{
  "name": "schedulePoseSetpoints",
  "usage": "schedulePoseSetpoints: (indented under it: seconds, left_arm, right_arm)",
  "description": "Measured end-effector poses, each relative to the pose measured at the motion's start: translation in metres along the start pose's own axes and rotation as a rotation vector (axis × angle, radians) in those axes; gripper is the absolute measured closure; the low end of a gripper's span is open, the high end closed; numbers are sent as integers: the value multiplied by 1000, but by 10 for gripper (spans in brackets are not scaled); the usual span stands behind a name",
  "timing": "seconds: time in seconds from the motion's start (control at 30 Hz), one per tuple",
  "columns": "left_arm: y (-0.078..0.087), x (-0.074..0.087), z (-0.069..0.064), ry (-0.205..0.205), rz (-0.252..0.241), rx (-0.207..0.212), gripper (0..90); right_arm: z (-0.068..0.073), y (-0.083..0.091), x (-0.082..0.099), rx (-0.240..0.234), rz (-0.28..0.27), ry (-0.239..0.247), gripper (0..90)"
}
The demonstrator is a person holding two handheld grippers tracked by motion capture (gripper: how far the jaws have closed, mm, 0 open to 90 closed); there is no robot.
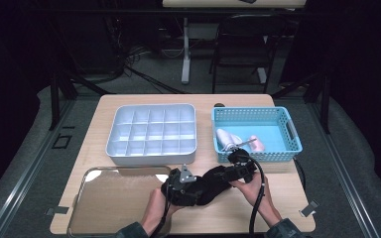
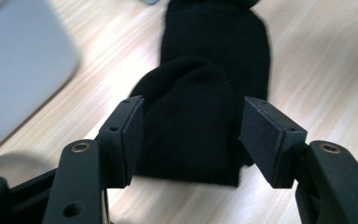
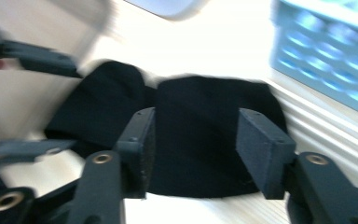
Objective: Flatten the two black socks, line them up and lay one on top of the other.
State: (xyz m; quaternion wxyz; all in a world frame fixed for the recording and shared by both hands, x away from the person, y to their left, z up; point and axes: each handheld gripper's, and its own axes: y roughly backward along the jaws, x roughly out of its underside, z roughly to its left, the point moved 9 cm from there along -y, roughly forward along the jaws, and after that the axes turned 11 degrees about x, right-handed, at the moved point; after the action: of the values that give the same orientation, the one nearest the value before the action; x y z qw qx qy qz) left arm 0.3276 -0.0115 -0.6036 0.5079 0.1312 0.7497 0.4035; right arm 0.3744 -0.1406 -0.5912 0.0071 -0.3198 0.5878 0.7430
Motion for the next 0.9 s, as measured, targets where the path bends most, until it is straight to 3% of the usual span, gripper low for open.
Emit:
schedulePoseSetpoints:
  seconds: [0.07,0.1,0.27,0.37,0.5,0.73,0.83,0.9]
  left_arm:
    - [-6,-5,-2,4,4,24,404]
    - [-9,-7,-2,-5,8,20,409]
    - [-24,-5,-3,-14,57,23,480]
    - [-31,-2,-3,-29,72,10,574]
    - [-36,2,-3,-37,85,7,653]
    - [-38,3,1,-36,70,-5,800]
    - [-36,3,3,-30,50,5,849]
    - [-32,1,4,-23,25,15,858]
  right_arm:
    - [-4,-4,5,-3,48,9,451]
    - [-2,-8,5,0,41,-21,451]
    - [-1,-20,14,38,128,20,413]
    - [-1,-26,17,62,156,37,418]
    - [-2,-28,18,90,167,54,447]
    - [0,-34,19,193,159,120,555]
    - [2,-34,18,172,153,116,669]
    - [2,-35,18,153,146,103,692]
